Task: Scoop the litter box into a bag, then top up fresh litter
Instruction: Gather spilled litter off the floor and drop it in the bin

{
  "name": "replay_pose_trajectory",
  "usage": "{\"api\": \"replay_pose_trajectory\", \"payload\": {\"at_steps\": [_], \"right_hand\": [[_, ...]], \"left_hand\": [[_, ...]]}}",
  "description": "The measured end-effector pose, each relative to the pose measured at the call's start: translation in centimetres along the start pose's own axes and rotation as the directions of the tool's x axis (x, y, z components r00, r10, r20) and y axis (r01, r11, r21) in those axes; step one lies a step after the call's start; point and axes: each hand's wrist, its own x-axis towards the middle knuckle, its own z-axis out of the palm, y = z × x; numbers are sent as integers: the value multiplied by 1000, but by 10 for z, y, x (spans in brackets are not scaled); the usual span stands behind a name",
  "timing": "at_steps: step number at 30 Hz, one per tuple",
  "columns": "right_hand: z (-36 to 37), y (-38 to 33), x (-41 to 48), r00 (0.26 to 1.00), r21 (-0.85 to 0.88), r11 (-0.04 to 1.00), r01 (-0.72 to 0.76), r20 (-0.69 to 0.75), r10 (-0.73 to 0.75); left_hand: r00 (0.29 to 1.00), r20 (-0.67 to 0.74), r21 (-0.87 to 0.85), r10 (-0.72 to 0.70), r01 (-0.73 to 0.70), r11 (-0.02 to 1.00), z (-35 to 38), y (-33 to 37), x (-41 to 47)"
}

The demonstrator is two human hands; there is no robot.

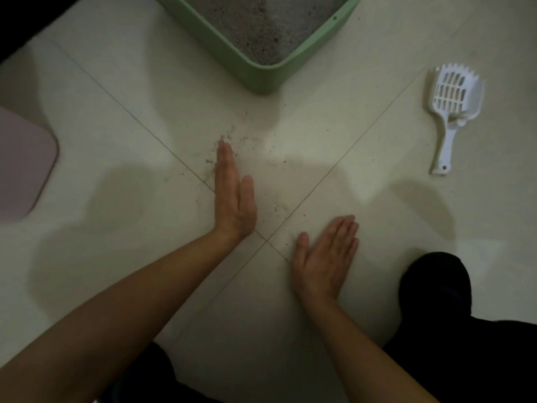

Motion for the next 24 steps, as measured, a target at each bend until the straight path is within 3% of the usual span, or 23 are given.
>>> {"api": "replay_pose_trajectory", "payload": {"at_steps": [4,7,10,12,14,16,18,19,21,24], "right_hand": [[9,-68,16,975,4,976,216,61,-216],[16,-113,34,917,15,922,388,92,-388],[18,-142,61,813,8,824,567,157,-561],[11,-145,72,723,-6,734,679,176,-668],[1,-134,67,536,-12,544,839,183,-824],[-2,-116,45,209,57,228,972,236,-949],[6,-97,14,-110,180,-57,982,299,-948],[12,-89,1,-228,218,-163,962,322,-919],[29,-80,-15,-354,222,-288,932,370,-859],[40,-89,-7,-358,197,-303,932,389,-848]], "left_hand": [[989,-146,-1,-32,32,999,-50,-22,12],[941,-298,17,-163,176,984,-98,-73,12],[858,-413,-36,-306,321,946,-130,-101,1],[828,-459,2,-321,363,932,-140,-112,-5],[823,-483,23,-298,352,936,-142,-119,-8],[808,-499,11,-313,367,930,-138,-120,-5],[792,-520,14,-319,381,924,-135,-118,-1],[789,-531,21,-309,376,926,-134,-115,2],[791,-542,39,-285,363,931,-136,-114,6],[793,-542,48,-278,359,932,-140,-118,7]]}}
